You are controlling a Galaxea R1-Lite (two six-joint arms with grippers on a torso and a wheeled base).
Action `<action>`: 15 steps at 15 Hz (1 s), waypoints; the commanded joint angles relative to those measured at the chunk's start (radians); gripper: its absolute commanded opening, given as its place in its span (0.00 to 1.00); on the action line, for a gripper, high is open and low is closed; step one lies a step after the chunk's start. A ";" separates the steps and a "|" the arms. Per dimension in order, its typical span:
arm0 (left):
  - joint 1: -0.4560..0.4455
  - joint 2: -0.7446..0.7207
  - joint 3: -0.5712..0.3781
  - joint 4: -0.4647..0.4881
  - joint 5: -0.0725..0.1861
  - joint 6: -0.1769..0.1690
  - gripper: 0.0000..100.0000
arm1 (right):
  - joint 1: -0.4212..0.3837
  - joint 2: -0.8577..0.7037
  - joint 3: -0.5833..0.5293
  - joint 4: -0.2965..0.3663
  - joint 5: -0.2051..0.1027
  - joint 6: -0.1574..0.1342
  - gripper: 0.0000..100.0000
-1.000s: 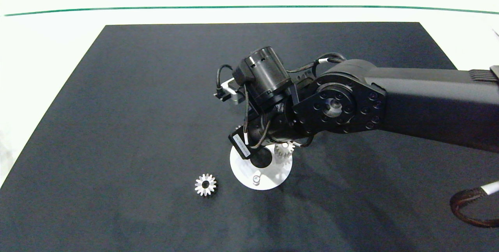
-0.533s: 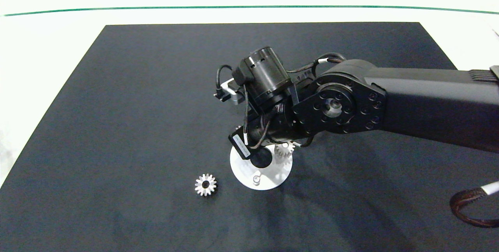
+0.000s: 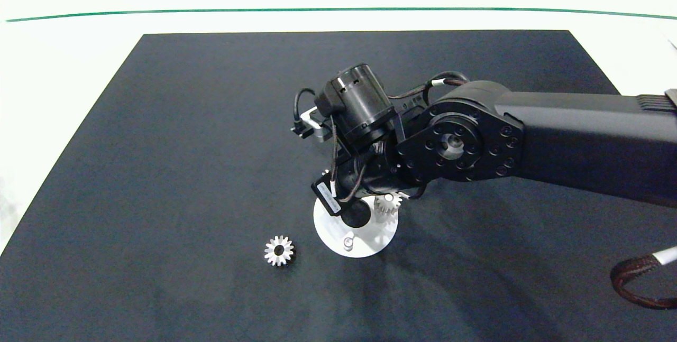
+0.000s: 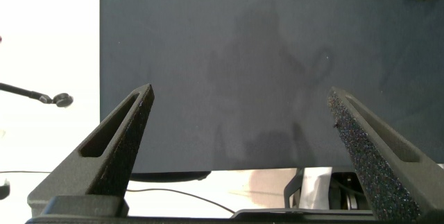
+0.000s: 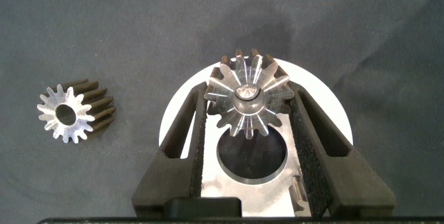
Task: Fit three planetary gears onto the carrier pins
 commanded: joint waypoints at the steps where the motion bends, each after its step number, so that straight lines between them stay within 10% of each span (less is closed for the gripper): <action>1: 0.001 -0.001 0.000 0.003 0.000 0.001 1.00 | 0.001 -0.001 0.000 0.005 -0.001 0.000 0.25; 2: 0.001 -0.001 0.000 0.005 0.000 0.001 1.00 | 0.001 -0.001 0.000 0.005 -0.001 0.000 0.25; 3: 0.001 -0.001 0.000 0.006 0.000 0.001 1.00 | 0.001 -0.001 0.000 0.003 -0.001 -0.002 1.00; 11: 0.002 -0.004 0.000 0.006 0.000 0.001 1.00 | 0.002 -0.021 0.000 0.005 -0.001 0.001 1.00; 15: -0.001 0.045 -0.003 0.000 -0.002 0.016 1.00 | -0.009 -0.271 0.121 0.003 -0.001 0.006 1.00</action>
